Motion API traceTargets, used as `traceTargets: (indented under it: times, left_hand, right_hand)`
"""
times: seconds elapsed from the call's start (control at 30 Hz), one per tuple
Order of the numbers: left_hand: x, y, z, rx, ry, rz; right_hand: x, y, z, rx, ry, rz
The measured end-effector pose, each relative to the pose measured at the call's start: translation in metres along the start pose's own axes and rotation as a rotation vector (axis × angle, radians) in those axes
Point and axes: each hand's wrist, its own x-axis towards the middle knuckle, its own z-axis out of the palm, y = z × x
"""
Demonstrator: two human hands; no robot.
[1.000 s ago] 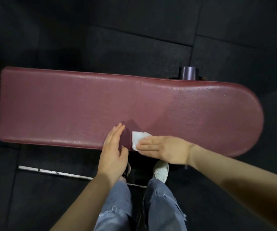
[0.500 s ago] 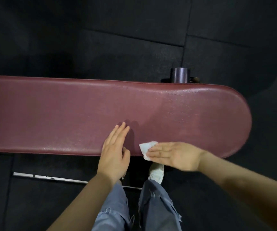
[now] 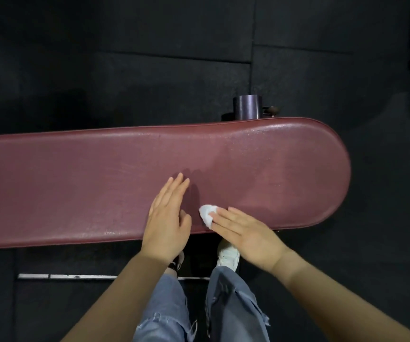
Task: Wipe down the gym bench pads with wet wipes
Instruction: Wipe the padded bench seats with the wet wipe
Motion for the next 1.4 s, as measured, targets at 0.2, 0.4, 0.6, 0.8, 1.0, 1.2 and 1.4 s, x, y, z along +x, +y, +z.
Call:
traceTargets:
  times: [0.2, 0.4, 0.6, 0.8, 1.0, 1.2, 1.4]
  left_hand:
    - [0.002, -0.009, 0.007, 0.081, -0.025, 0.027]
    - [0.003, -0.004, 0.008, 0.116, -0.024, 0.017]
    - [0.005, -0.002, 0.011, 0.134, -0.014, -0.011]
    - [0.005, -0.002, 0.012, 0.136, -0.013, -0.014]
    - [0.006, -0.002, 0.013, 0.136, -0.007, -0.013]
    - [0.005, -0.004, 0.014, 0.109, 0.000, 0.000]
    - [0.005, -0.007, 0.012, 0.115, -0.012, 0.018]
  right_hand:
    - [0.084, 0.098, -0.050, -0.154, 0.267, 0.203]
    - [0.069, 0.067, -0.041, -0.084, 0.324, 0.450]
    - [-0.029, 0.004, -0.002, -0.004, 0.225, 0.456]
    - [-0.006, 0.011, -0.031, 0.139, 0.375, 0.727]
    - [0.002, 0.005, -0.044, 0.188, 0.521, 0.671]
    - [0.005, 0.007, -0.016, 0.177, 0.345, 0.588]
    - [0.051, 0.067, -0.060, 0.134, 0.264, 0.485]
